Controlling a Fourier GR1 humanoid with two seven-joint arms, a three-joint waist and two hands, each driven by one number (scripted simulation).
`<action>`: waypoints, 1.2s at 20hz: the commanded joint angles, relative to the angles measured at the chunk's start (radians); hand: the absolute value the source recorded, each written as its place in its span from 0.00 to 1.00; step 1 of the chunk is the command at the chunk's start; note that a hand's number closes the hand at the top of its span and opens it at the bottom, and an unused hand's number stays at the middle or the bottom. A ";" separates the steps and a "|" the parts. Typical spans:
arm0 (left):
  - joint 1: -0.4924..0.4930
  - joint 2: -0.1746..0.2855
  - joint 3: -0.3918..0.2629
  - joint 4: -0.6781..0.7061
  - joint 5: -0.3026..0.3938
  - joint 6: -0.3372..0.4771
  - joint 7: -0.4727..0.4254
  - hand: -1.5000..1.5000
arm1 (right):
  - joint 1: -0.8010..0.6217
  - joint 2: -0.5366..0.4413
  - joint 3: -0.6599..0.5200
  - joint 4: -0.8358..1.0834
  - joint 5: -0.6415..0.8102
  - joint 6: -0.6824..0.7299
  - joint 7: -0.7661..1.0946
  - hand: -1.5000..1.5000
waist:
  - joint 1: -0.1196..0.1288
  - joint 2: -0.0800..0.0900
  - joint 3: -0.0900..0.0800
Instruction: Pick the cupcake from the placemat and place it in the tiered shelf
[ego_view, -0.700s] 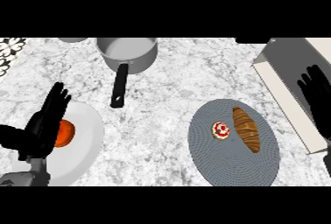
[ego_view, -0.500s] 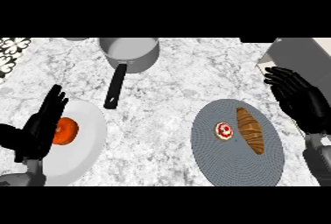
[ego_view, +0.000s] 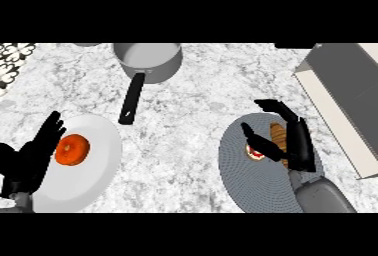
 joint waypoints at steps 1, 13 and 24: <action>0.000 0.022 0.024 0.017 0.010 -0.018 0.024 0.50 | 0.052 0.126 0.205 -0.070 0.218 -0.136 0.144 0.00 | -0.011 0.000 0.003; 0.018 0.021 0.036 0.023 0.005 -0.022 0.013 0.50 | 0.003 -0.051 0.273 -0.183 0.753 0.271 0.854 0.00 | -0.037 -0.011 -0.003; -0.009 -0.013 0.029 0.049 -0.005 -0.025 -0.012 0.50 | -0.161 -0.049 0.323 -0.315 0.629 0.963 1.186 0.00 | -0.014 0.001 0.003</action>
